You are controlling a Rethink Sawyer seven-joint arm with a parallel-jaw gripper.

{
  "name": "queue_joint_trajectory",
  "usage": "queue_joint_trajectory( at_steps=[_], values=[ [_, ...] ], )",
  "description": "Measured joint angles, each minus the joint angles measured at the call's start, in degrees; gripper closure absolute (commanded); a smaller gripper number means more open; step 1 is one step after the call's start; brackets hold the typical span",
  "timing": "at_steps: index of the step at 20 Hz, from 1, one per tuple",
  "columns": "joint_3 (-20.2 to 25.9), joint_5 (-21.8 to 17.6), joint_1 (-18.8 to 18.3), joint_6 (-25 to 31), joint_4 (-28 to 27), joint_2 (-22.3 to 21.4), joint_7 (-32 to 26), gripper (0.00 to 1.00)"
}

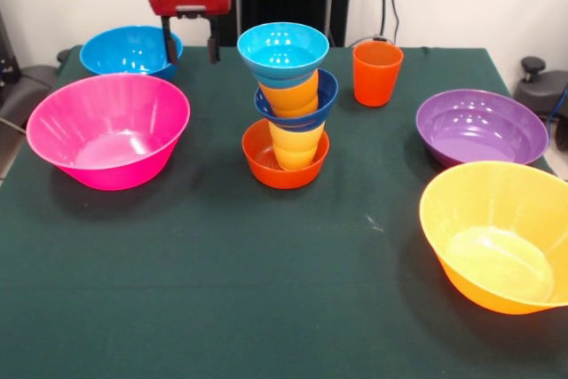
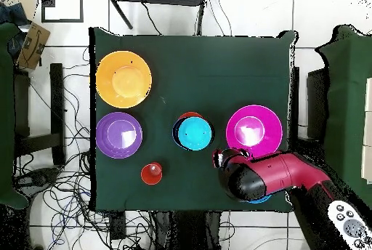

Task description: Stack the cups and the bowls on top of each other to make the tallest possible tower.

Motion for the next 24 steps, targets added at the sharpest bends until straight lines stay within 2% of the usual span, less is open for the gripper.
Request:
queue_joint_trajectory(
  at_steps=[7,18,24],
  values=[
    [-2.9,-0.5,1.2,-0.3,0.0,0.2,0.0,0.00],
    [-5.4,-0.5,1.1,-0.3,0.0,-4.8,0.0,0.00],
    [-7.7,-1.2,1.8,-0.5,0.0,-4.1,0.0,0.00]
  ],
)
